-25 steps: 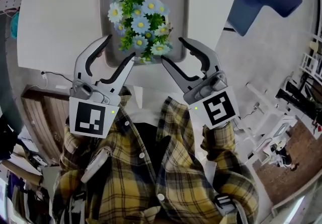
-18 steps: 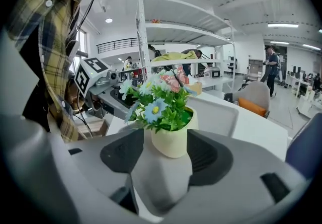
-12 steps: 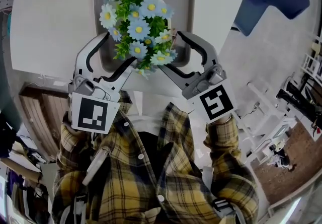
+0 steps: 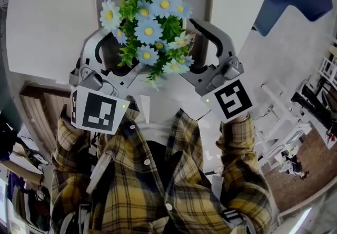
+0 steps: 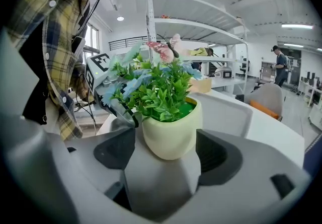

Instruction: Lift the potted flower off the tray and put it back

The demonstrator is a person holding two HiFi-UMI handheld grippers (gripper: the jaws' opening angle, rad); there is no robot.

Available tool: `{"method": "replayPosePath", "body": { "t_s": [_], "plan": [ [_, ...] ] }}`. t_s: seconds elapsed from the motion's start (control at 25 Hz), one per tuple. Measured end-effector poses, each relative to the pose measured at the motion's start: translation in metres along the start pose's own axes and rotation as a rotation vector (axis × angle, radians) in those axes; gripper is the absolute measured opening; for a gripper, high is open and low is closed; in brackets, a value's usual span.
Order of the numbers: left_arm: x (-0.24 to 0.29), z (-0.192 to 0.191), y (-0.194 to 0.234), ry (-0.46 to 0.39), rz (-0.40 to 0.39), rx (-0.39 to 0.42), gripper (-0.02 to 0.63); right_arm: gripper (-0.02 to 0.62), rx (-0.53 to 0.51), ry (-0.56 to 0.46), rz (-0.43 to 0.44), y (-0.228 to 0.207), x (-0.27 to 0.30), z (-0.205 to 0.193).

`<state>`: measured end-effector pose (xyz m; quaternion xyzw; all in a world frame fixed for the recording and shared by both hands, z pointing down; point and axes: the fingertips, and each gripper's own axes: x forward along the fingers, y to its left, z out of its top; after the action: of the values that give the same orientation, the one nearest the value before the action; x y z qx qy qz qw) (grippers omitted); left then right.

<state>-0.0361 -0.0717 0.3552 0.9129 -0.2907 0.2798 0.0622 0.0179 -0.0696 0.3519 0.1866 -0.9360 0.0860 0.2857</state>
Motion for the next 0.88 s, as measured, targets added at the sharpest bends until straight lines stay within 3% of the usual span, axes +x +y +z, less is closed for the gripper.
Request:
{"method": "replayPosePath", "body": {
  "t_s": [0.52,0.88],
  "plan": [
    [0.011,0.002,0.000,-0.003,-0.037,0.047,0.330,0.353,0.039,-0.058,0.018,-0.009,0.013,0.005],
    [0.013,0.001,-0.001,-0.004,-0.001,0.012,0.330,0.353,0.052,-0.071,-0.008,-0.010,0.015,0.009]
  ]
}}
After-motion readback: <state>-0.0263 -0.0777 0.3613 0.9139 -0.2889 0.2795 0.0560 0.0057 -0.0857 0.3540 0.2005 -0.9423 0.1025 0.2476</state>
